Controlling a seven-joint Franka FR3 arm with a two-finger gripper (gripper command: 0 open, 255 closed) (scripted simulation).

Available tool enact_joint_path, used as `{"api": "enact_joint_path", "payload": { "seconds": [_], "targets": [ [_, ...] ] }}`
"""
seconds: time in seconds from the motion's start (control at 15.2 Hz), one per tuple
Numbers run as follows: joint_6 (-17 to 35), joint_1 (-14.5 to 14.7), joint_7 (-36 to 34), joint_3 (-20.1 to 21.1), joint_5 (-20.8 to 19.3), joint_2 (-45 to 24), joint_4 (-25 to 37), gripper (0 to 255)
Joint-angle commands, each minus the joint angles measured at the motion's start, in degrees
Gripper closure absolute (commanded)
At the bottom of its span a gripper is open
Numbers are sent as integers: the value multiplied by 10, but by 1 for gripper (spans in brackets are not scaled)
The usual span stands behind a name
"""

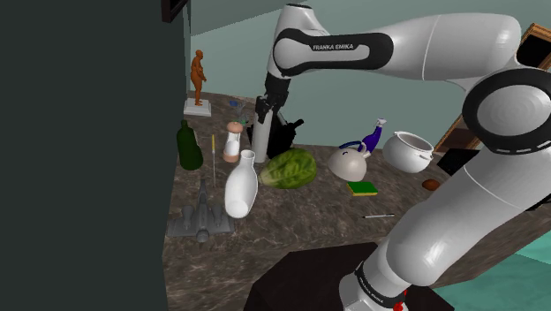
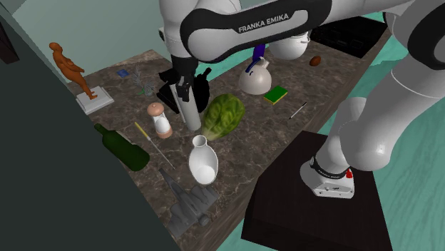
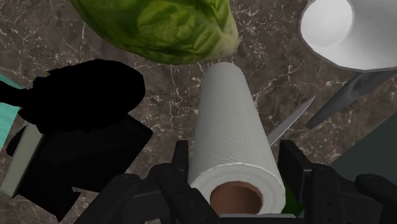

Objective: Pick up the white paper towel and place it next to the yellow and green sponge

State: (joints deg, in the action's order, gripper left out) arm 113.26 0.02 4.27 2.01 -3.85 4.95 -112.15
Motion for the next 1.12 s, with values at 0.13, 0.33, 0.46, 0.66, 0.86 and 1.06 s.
{"api": "enact_joint_path", "payload": {
  "seconds": [0.13, 0.33, 0.46, 0.66, 0.86, 1.06],
  "targets": [
    [-31, 0, 1, 0, 1, 4, 27, 255],
    [-54, 1, 3, 1, 1, 4, 50, 255],
    [-69, 1, 4, 1, 2, 4, 65, 255],
    [-93, 1, 5, 1, 2, 2, 90, 255],
    [-116, 1, 6, 1, 2, 0, 117, 255],
    [-140, 1, 7, 1, 2, -4, 144, 255]
  ]
}}
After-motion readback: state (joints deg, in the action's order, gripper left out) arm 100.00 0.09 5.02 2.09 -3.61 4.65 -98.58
